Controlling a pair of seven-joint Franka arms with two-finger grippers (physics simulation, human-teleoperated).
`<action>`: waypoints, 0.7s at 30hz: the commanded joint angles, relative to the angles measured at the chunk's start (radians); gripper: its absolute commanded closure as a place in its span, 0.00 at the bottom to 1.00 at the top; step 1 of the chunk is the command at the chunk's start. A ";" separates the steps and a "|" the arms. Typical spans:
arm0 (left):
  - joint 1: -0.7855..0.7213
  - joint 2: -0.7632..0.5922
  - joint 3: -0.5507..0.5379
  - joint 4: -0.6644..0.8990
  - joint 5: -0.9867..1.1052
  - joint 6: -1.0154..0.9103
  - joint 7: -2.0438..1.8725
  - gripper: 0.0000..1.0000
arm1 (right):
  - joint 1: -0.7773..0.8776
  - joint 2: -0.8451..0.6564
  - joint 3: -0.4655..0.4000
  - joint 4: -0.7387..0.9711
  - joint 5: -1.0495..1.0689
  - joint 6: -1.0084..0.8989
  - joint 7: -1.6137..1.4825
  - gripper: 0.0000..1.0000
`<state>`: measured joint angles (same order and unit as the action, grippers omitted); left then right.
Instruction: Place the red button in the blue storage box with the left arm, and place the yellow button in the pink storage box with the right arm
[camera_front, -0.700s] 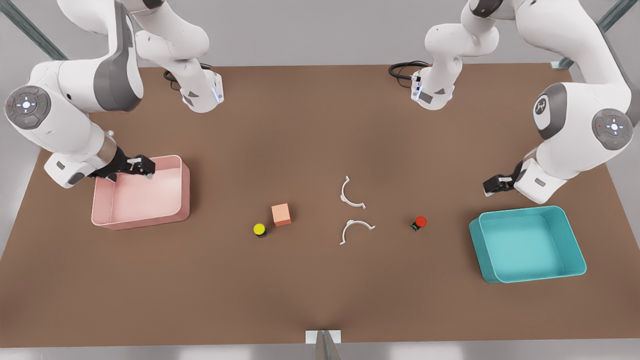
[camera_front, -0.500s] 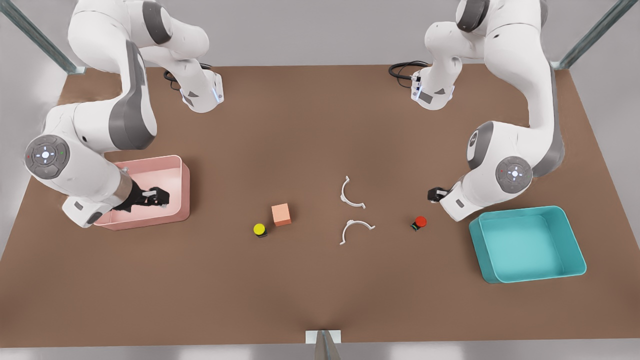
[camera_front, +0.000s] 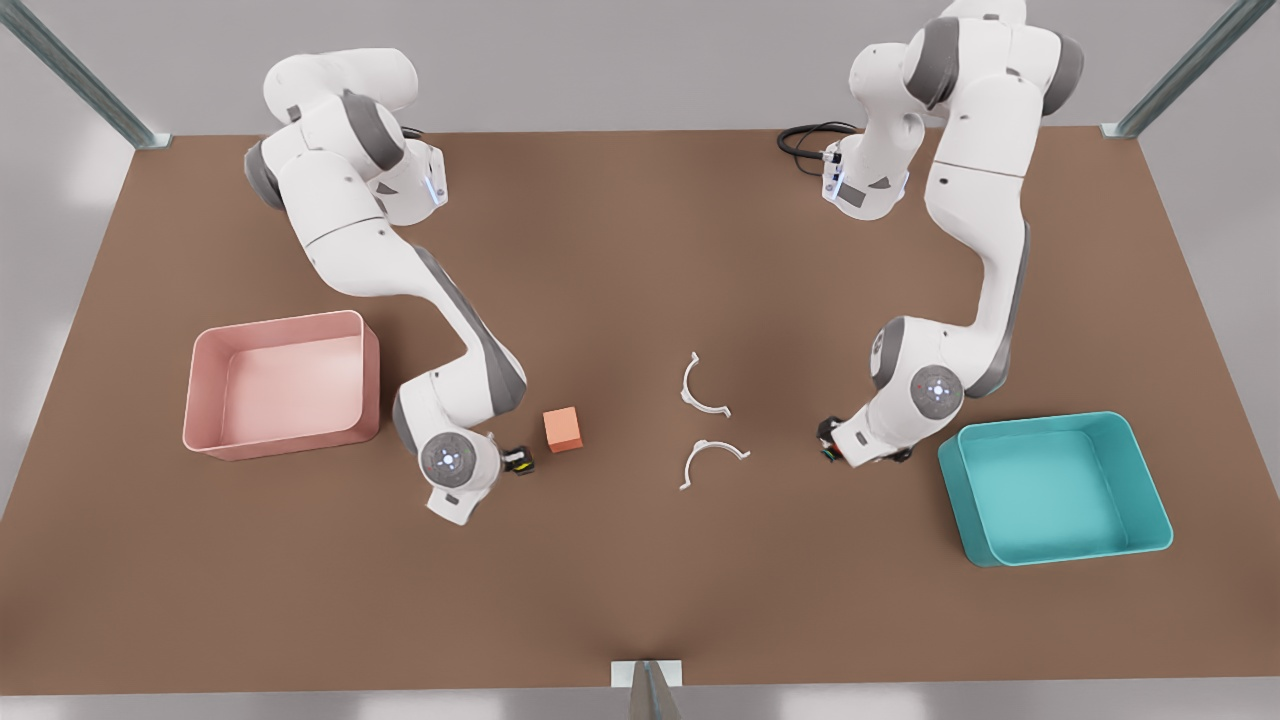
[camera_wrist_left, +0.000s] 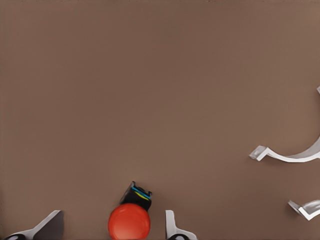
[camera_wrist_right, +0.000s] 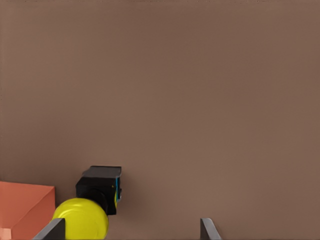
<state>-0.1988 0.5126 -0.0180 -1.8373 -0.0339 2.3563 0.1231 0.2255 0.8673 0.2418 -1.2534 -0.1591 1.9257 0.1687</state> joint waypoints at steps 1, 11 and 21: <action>0.002 0.003 0.009 0.001 0.003 0.106 0.173 0.00 | 0.005 0.010 0.005 0.005 -0.008 0.124 0.135 0.00; -0.013 0.066 0.007 -0.053 0.000 0.100 0.165 0.00 | 0.003 0.032 0.013 0.002 -0.007 0.124 0.124 0.00; -0.027 0.083 0.006 -0.051 -0.001 0.107 0.167 0.27 | -0.017 -0.030 0.027 -0.167 -0.007 0.226 0.127 0.03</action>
<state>-0.2239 0.5945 -0.0123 -1.8891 -0.0358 2.4577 0.2417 0.2095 0.8419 0.2685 -1.4124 -0.1667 2.0967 0.2590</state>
